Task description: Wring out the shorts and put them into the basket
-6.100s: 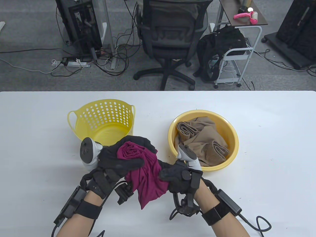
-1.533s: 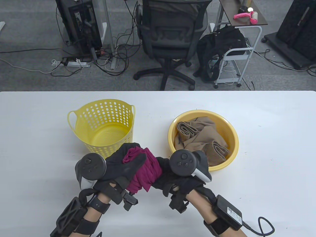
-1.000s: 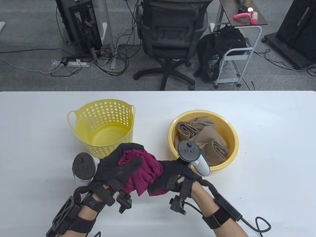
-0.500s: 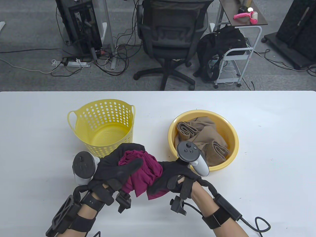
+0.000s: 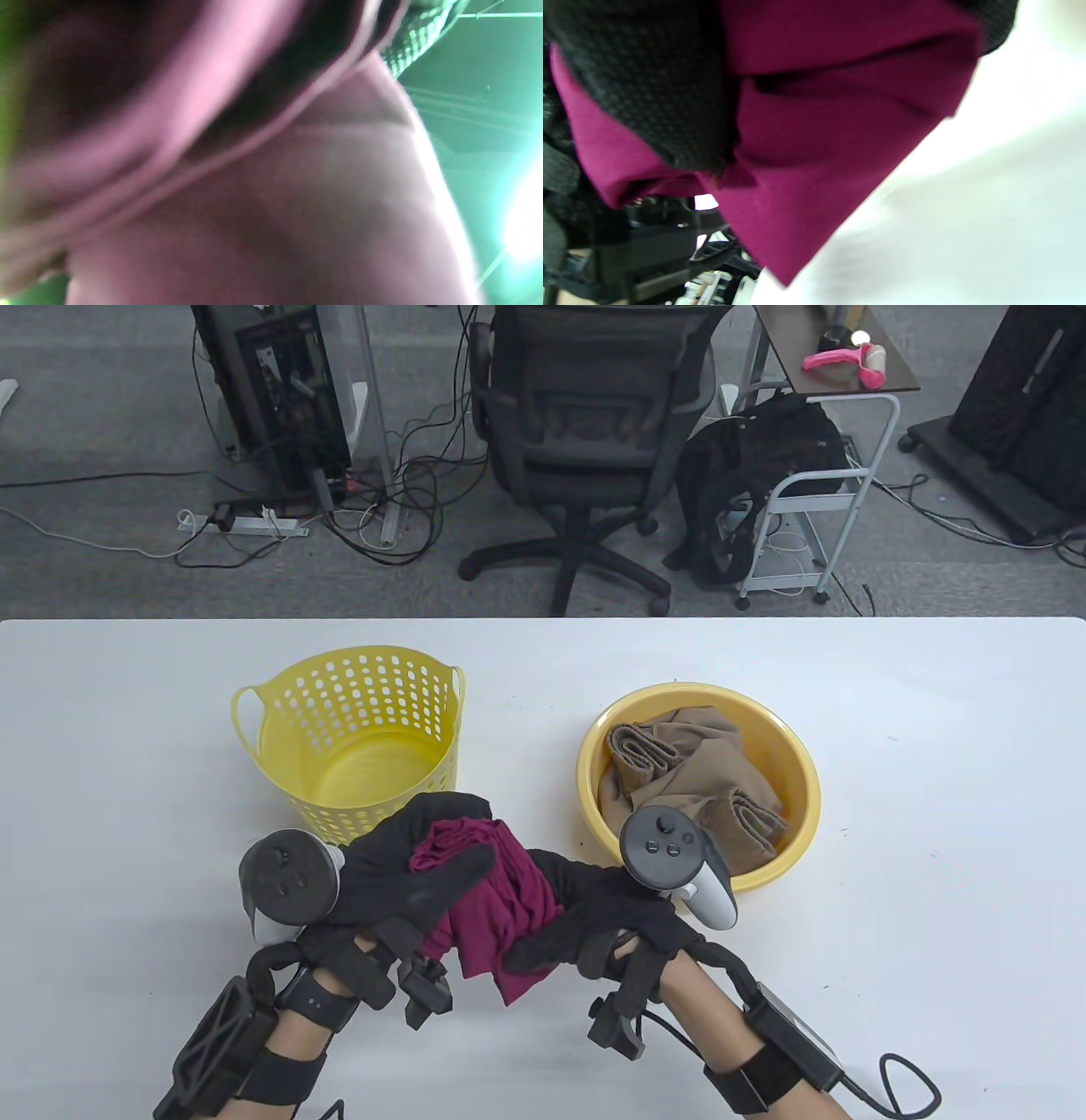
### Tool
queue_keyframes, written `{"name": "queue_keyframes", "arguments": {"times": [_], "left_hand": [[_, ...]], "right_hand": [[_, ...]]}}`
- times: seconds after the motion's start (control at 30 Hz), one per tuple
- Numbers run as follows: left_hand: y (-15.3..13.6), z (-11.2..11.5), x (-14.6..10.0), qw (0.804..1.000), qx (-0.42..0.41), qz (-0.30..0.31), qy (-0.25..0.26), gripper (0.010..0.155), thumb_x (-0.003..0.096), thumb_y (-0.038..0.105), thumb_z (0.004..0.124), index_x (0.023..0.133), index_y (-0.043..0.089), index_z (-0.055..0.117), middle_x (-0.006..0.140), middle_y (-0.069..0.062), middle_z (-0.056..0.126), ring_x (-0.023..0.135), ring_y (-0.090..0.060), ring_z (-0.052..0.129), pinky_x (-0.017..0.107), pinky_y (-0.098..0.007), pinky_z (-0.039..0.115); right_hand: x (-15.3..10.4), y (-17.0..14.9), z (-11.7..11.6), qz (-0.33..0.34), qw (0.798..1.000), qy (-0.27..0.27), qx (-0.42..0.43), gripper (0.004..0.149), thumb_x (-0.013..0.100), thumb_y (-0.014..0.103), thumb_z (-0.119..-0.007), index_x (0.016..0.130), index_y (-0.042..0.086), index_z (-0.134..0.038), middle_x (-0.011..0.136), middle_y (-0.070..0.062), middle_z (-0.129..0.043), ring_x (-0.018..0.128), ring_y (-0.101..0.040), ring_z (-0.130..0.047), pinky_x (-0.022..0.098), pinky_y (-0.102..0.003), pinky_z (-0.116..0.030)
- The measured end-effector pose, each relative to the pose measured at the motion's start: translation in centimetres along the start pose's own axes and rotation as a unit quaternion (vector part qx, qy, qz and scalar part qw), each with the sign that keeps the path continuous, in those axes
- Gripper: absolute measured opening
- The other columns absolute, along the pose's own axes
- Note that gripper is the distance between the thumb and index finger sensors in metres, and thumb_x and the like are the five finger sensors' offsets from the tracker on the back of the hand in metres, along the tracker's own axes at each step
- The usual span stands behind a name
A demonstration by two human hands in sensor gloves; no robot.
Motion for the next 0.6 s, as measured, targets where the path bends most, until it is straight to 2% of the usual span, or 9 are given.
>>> {"name": "queue_keyframes", "arguments": {"times": [0.3, 0.6], "left_hand": [[0.4, -0.7, -0.1, 0.999, 0.048, -0.001, -0.004, 0.049, 0.0568, 0.048, 0.085, 0.095, 0.023, 0.066, 0.098, -0.015, 0.081, 0.083, -0.041, 0.095, 0.066, -0.059, 0.075], [0.0, -2.8, 0.0, 0.996, 0.081, -0.016, 0.02, 0.049, 0.0571, 0.048, 0.085, 0.096, 0.024, 0.065, 0.1, -0.014, 0.079, 0.084, -0.041, 0.093, 0.066, -0.06, 0.074]], "right_hand": [[-1.2, 0.1, 1.2, 0.027, 0.991, -0.056, -0.116, 0.092, 0.037, 0.051, -0.103, 0.106, 0.01, -0.058, 0.106, -0.023, -0.061, 0.098, -0.053, -0.06, 0.065, -0.072, -0.055], [-2.4, -1.3, 1.7, 0.023, 0.967, -0.101, -0.234, 0.095, 0.037, 0.054, -0.101, 0.108, 0.011, -0.055, 0.11, -0.025, -0.053, 0.102, -0.055, -0.047, 0.066, -0.076, -0.045]]}}
Point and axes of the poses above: the tracker on the back of each hand, its own y axis roughly to the thumb side, its own x axis roughly from the wrist to the fingertips, z = x × y, the point moved 4 cm from there along x, roughly from the wrist to the fingertips
